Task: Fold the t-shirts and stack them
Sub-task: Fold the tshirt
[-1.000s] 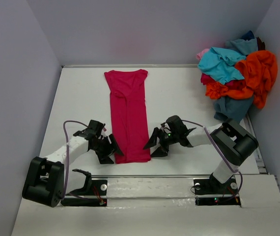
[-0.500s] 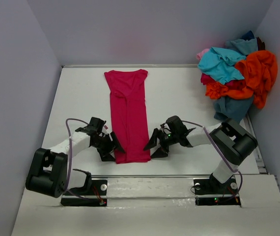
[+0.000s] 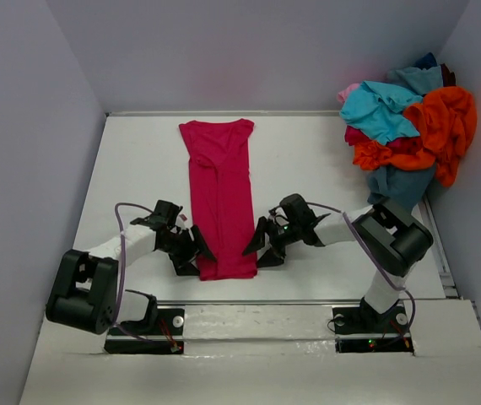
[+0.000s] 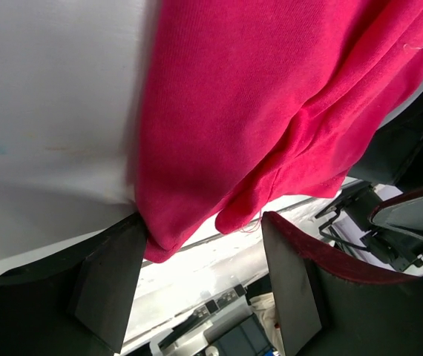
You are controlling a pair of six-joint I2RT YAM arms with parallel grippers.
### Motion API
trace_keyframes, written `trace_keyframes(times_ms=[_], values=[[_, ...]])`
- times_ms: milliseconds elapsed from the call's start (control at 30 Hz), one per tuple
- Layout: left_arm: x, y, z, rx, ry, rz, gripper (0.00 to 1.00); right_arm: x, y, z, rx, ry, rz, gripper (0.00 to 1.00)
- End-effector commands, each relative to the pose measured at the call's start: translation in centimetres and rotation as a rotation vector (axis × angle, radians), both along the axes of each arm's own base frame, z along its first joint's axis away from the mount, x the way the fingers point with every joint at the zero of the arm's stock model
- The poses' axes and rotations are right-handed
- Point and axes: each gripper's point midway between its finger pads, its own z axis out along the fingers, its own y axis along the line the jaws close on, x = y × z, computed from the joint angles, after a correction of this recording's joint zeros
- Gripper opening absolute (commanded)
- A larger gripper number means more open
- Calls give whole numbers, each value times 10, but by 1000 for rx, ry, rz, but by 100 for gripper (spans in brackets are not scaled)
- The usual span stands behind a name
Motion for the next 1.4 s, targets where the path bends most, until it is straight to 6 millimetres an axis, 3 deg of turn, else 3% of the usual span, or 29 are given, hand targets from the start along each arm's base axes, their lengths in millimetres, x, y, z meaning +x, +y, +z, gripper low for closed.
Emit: trace_keyframes(times_ms=[0, 233, 367, 500, 733, 1367], values=[[5, 5, -9, 33, -22, -7, 74, 2, 0, -5, -13, 30, 13, 71], [8, 2, -6, 17, -23, -12, 69, 4, 2, -6, -24, 31, 28, 69], [6, 0, -4, 2, -22, -19, 58, 5, 3, -4, -29, 18, 44, 69], [1, 1, -5, -2, -15, -23, 40, 4, 2, -5, -35, 24, 50, 67], [-3, 1, -6, -8, -10, -22, 34, 5, 3, -5, -39, 21, 65, 64], [7, -2, -2, -10, -37, -47, 26, 11, 5, -8, -71, 6, 113, 26]])
